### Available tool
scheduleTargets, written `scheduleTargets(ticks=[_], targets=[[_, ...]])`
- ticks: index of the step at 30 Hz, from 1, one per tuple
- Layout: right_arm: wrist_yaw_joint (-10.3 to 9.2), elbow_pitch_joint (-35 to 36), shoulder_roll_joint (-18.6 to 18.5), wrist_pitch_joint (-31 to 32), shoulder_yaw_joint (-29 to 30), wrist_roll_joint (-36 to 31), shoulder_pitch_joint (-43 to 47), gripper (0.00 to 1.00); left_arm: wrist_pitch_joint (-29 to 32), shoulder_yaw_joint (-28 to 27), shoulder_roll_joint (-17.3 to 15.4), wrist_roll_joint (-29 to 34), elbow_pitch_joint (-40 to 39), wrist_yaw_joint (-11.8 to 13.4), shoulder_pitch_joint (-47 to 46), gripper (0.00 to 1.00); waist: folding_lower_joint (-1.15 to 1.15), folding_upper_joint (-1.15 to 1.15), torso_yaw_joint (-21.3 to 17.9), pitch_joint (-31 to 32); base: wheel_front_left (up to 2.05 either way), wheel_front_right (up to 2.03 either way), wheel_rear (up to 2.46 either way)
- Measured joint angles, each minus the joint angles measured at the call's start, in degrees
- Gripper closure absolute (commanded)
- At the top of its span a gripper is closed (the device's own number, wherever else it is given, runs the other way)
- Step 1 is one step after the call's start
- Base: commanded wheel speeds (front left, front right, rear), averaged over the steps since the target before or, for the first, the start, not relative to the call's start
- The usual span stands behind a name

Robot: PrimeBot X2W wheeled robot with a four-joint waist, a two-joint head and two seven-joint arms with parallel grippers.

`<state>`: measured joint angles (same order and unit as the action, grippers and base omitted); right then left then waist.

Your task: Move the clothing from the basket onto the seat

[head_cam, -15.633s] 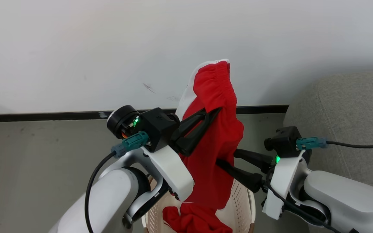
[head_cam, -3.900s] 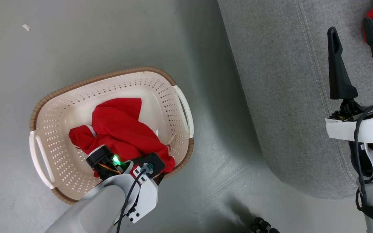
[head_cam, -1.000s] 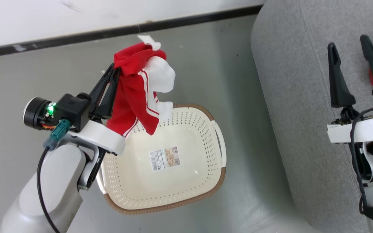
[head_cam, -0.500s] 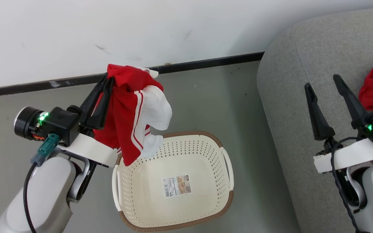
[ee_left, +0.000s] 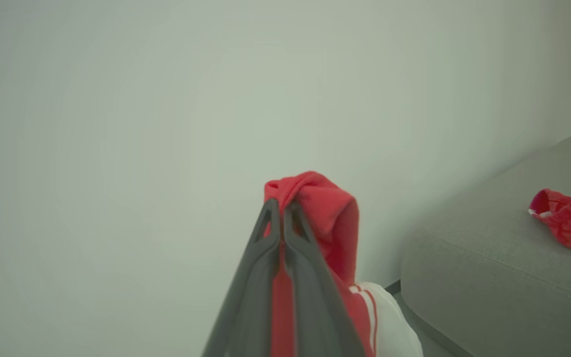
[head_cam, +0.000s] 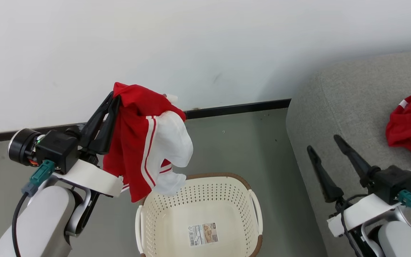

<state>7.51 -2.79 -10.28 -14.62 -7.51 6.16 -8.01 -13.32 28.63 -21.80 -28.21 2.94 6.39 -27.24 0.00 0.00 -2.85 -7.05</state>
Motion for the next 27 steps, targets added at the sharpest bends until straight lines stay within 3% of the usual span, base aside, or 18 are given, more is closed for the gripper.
scheduleTargets(ticks=[5,13,27], targets=[[0.00,-1.15,-1.03,0.00,-4.61,1.01,0.76,0.00,1.40,0.67,-0.11,0.00,-2.70,-0.56,-0.02,1.00,0.00,0.00,0.69,2.57,0.00,0.00,0.00],[0.01,-3.59,-2.69,0.00,-18.28,4.88,0.23,0.00,4.72,2.31,-0.21,-0.07,-6.20,-1.77,-0.68,1.00,0.00,0.00,2.07,6.06,0.00,0.00,0.00],[0.01,-8.18,-5.41,0.01,-32.90,13.57,-11.11,0.00,8.79,5.52,1.48,-0.55,-11.82,-2.08,-0.79,1.00,0.00,0.00,4.29,8.63,0.00,0.00,0.00]])
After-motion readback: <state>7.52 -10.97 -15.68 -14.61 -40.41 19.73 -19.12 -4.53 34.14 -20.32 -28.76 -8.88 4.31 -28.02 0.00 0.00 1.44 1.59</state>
